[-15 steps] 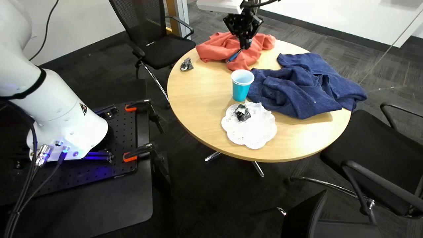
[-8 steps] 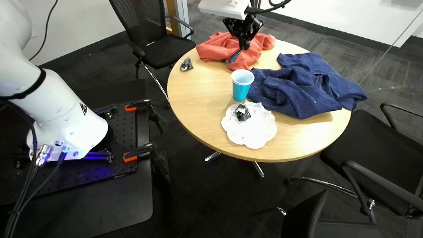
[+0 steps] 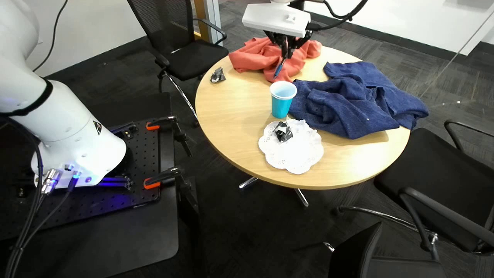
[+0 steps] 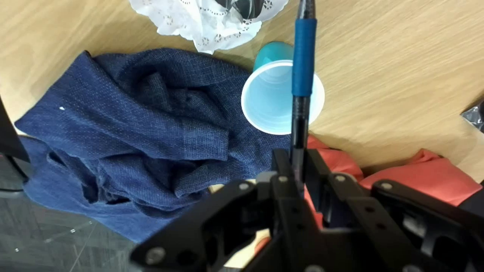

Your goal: Put the pen in the cup

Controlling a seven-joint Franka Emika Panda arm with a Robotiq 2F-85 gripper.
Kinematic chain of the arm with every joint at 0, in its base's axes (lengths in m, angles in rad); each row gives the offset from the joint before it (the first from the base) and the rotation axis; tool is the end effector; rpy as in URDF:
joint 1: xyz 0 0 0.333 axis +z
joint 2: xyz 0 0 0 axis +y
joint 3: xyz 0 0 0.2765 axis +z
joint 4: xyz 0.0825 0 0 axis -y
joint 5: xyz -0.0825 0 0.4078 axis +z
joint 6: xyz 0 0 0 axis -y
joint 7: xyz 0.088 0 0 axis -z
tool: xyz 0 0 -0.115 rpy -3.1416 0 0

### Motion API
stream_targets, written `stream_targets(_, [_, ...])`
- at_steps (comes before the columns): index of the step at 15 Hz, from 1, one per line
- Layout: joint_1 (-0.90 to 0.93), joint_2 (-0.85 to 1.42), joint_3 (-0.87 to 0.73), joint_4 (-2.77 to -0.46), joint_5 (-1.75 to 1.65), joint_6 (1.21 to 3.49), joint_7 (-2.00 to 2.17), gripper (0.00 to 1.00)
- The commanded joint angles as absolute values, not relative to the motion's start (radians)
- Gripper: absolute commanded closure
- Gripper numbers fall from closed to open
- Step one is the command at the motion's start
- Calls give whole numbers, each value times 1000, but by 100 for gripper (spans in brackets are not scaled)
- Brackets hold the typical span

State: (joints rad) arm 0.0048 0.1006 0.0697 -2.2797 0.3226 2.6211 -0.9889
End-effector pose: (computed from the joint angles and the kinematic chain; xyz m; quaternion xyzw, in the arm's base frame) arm 0.5620 0.0361 0.2702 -0.9098 -0.3851 -0.1500 0.0370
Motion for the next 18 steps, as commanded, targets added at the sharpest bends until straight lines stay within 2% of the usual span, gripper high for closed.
stream_targets(1, [-30, 116, 91, -2246, 453, 2596, -1186, 96])
stream_targets(9, [-55, 149, 94, -2202, 793, 2522, -1640, 96])
stream_targets(18, [-102, 193, 39, -2152, 1080, 2194, -2076, 96])
